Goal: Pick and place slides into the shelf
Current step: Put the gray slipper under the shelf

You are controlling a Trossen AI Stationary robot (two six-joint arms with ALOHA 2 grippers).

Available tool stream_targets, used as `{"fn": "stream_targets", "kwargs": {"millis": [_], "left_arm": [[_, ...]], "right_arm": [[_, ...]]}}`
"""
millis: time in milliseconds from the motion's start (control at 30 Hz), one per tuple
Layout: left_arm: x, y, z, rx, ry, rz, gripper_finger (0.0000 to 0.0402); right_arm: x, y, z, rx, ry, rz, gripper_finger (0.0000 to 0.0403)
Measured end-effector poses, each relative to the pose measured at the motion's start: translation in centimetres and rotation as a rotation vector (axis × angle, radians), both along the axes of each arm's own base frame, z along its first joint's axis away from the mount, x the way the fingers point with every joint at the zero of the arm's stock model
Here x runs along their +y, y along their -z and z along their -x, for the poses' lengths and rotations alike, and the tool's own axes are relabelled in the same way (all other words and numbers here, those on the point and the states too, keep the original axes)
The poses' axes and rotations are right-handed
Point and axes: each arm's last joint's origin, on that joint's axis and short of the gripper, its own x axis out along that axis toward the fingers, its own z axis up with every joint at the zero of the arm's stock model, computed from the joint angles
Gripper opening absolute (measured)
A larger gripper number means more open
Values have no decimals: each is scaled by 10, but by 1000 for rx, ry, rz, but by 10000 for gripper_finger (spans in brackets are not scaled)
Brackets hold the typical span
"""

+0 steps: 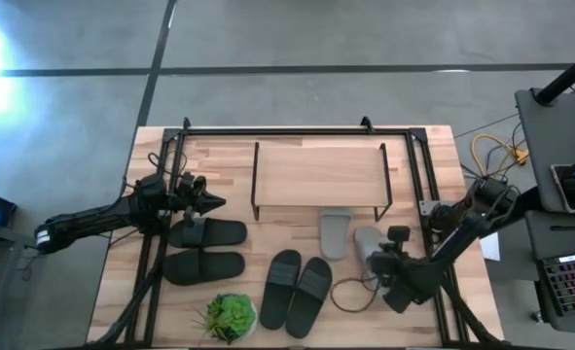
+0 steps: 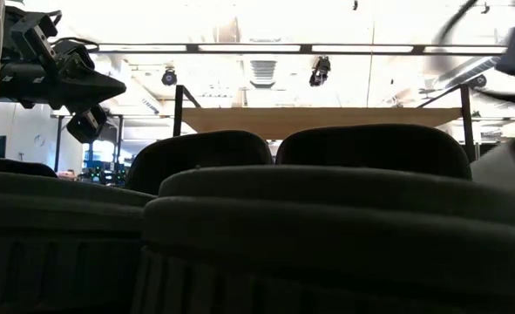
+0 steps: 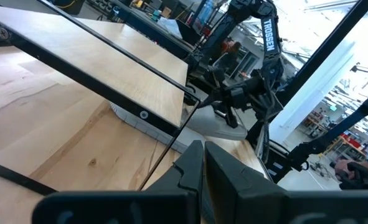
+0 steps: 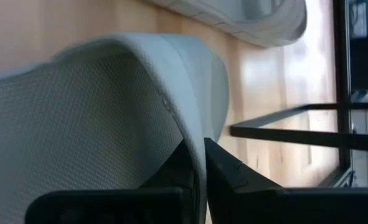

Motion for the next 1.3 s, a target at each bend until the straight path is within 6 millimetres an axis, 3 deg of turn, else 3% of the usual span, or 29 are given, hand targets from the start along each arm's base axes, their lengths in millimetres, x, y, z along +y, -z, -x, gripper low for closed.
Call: {"fn": "stream_targets", "kwargs": {"millis": [267,567,1067,1300], "left_arm": [[0,0,0,1,-1,0,2],[0,0,0,1,0,0,2],[0,0,0,1,0,0,2],[0,0,0,0,-1,0,2]], "right_arm": [[-31,1,-25,-49,220,-14,11],[-44,-1,-43,-78,166,35,12],[-63,9,-41,-55,193,117,14],[-64,9,-41,-66,205,115,76]]}}
